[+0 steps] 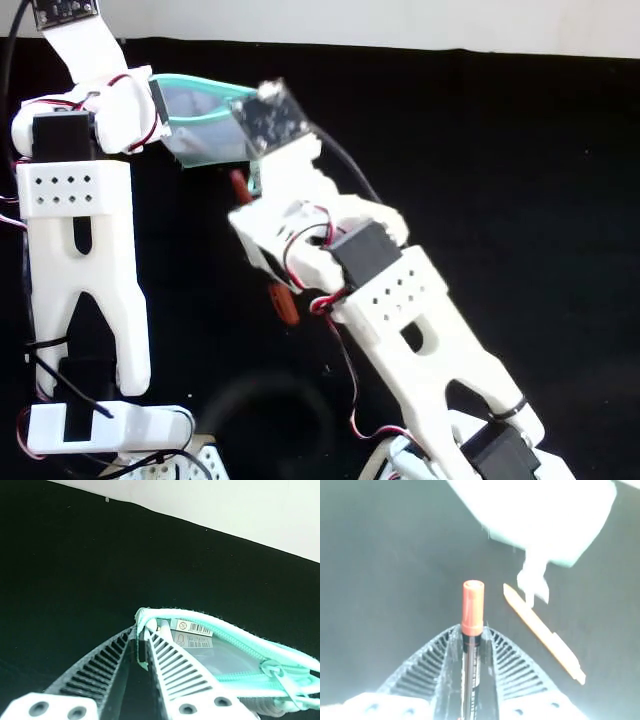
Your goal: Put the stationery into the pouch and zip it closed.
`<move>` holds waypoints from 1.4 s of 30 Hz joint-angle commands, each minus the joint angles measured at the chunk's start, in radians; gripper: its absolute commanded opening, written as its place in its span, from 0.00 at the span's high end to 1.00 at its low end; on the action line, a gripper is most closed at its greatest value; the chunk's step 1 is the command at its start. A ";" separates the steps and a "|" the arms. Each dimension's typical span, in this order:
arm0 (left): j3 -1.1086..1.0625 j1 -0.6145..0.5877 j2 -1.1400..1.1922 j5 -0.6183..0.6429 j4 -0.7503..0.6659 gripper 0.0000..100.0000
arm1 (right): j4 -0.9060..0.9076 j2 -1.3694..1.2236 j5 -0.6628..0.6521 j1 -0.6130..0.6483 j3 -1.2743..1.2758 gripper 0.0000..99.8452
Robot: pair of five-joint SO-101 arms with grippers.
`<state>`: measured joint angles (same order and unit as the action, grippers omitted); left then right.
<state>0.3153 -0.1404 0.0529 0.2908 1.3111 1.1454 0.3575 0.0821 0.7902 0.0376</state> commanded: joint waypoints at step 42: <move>-0.012 0.016 0.044 -0.008 0.017 0.99 | -0.228 -0.777 0.003 -0.096 -1.369 0.99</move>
<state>0.3153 -0.1389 0.0529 0.2908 1.3111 0.9413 -0.3913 0.0852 0.7104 -1.2405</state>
